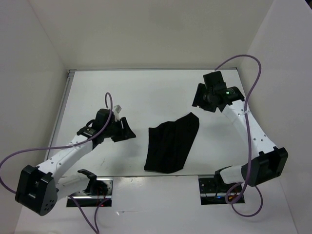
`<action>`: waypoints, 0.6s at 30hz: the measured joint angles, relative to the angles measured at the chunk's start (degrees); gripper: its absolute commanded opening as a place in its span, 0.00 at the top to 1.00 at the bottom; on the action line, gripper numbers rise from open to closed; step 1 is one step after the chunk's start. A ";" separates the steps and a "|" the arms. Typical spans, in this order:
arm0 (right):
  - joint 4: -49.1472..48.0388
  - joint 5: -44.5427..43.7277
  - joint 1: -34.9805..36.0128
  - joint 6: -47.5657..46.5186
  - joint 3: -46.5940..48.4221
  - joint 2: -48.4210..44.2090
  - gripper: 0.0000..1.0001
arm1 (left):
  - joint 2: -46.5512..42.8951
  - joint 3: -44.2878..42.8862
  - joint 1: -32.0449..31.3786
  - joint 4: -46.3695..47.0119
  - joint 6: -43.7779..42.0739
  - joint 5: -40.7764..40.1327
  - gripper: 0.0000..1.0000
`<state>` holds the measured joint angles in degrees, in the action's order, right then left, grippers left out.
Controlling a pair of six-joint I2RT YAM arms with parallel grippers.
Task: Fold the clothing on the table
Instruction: Flatten the skirt out
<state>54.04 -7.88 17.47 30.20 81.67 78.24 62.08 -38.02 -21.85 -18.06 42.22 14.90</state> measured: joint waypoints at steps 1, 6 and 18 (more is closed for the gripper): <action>0.26 0.13 0.00 0.00 -1.92 -0.52 0.37 | -0.17 0.61 -0.52 0.17 -0.17 0.66 0.32; 1.29 1.01 0.00 0.17 -10.21 -0.70 0.37 | 0.31 2.34 -4.57 -0.66 -0.24 3.74 0.12; 0.90 2.12 0.00 0.20 -11.28 -0.68 0.37 | 14.12 -1.88 -24.33 -1.36 0.20 11.13 0.19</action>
<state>54.94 -5.76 17.47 30.39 70.39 77.56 76.20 -39.90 -46.17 -19.42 42.41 26.02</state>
